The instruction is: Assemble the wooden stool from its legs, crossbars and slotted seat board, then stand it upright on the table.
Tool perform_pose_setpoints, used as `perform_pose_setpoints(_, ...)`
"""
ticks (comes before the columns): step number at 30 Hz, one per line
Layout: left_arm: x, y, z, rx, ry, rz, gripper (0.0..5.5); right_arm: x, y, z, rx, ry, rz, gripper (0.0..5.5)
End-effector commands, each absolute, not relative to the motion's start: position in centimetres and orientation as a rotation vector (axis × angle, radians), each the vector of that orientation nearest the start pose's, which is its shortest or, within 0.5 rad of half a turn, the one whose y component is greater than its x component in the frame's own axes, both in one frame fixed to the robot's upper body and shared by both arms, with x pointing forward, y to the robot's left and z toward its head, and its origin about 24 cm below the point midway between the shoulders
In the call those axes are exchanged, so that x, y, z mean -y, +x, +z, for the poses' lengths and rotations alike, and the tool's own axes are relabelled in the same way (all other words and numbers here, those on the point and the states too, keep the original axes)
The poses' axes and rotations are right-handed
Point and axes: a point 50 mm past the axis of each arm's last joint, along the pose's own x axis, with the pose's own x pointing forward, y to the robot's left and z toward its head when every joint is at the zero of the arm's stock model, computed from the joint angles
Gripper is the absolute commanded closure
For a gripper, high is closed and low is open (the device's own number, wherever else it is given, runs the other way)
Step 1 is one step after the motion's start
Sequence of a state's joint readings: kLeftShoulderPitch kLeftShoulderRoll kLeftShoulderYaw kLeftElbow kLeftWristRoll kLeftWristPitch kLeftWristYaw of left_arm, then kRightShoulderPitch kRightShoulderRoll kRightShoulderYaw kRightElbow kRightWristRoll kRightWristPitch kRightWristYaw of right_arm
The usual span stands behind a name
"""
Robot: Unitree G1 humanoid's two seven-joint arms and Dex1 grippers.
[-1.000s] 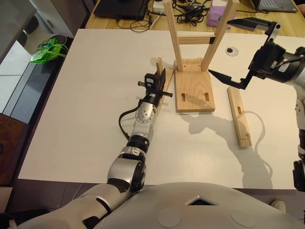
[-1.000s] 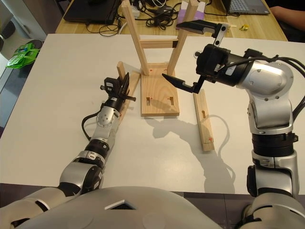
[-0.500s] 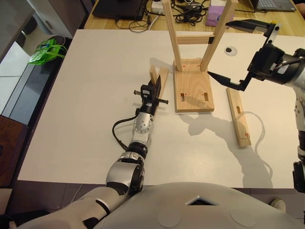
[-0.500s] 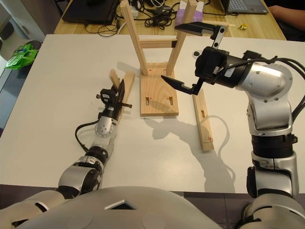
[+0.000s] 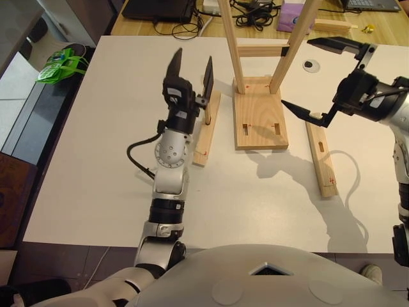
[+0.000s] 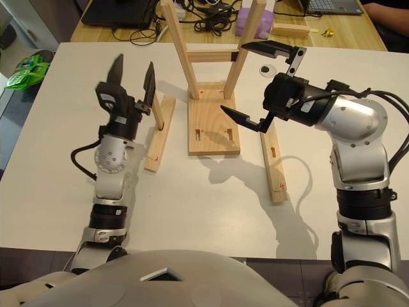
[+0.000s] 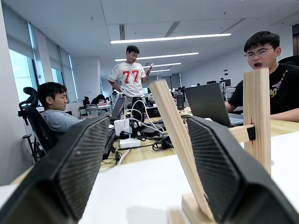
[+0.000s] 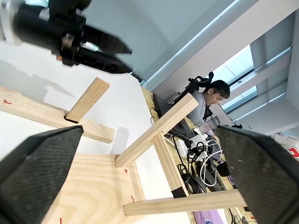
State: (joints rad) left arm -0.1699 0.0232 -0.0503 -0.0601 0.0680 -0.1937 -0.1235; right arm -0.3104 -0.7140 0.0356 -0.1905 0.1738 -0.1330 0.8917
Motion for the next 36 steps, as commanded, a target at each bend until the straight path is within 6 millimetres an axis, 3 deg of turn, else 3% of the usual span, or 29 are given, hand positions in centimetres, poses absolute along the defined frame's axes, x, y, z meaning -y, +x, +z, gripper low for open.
perform_pose_setpoints(1,-11.7,28.9,17.3,0.467,0.132,-0.252,1.9,18.2,26.2,18.2,0.332,-0.792,0.976,0.1)
perform_pose_setpoints(4,-10.7,30.8,21.9,0.486,0.102,-0.306,1.9,18.2,26.4,18.3,0.342,-0.796,0.966,0.1)
perform_pose_setpoints(6,-9.8,31.8,23.6,0.476,0.1,-0.356,1.9,18.2,26.5,18.4,0.348,-0.799,0.961,0.1)
perform_pose_setpoints(9,-10.1,33.1,22.2,0.365,0.126,-0.352,1.9,17.9,26.5,18.4,0.356,-0.797,0.966,0.1)
perform_pose_setpoints(10,-10.6,33.5,19.8,0.283,0.13,-0.335,1.9,17.9,26.5,18.4,0.355,-0.797,0.965,0.1)
perform_pose_setpoints(11,-11.2,33.8,16.0,0.162,0.128,-0.325,1.9,18.0,26.5,18.4,0.354,-0.796,0.962,0.1)
perform_pose_setpoints(13,-12.3,32.3,6.1,-0.158,0.129,-0.33,1.9,18.1,26.5,18.3,0.352,-0.796,0.958,0.1)
perform_pose_setpoints(14,-12.6,30.9,2.4,-0.27,0.138,-0.333,1.9,18.1,26.5,18.3,0.352,-0.795,0.958,0.1)
perform_pose_setpoints(15,-12.6,29.9,0.2,-0.333,0.15,-0.341,1.9,18.1,26.6,18.4,0.353,-0.795,0.958,0.1)
perform_pose_setpoints(16,-12.4,29.5,-0.7,-0.351,0.16,-0.348,1.9,18.1,26.6,18.4,0.354,-0.794,0.955,0.1)
perform_pose_setpoints(18,-12.4,30.0,-0.2,-0.311,0.17,-0.336,1.9,18.0,26.6,18.5,0.358,-0.792,0.951,0.1)
perform_pose_setpoints(20,-12.6,31.2,1.9,-0.223,0.158,-0.308,1.9,17.9,26.6,18.4,0.359,-0.789,0.952,0.1)
perform_pose_setpoints(24,-12.1,32.8,10.7,0.053,0.042,-0.28,1.9,18.1,26.5,18.3,0.355,-0.791,0.953,0.1)
perform_pose_setpoints(28,-13.2,30.4,17.2,0.229,0.135,-0.259,1.9,18.6,26.3,18.2,0.339,-0.798,0.943,0.1)
perform_pose_setpoints(32,-15.1,27.3,19.1,0.225,0.12,-0.209,1.9,19.3,25.9,17.9,0.313,-0.802,0.92,0.1)
perform_pose_setpoints(34,-16.1,25.7,17.8,0.093,0.093,-0.253,1.9,19.8,25.6,17.9,0.3,-0.808,0.896,0.1)
perform_pose_setpoints(36,-17.1,23.6,14.6,-0.138,0.145,-0.394,1.9,20.5,25.4,17.8,0.283,-0.812,0.866,0.1)
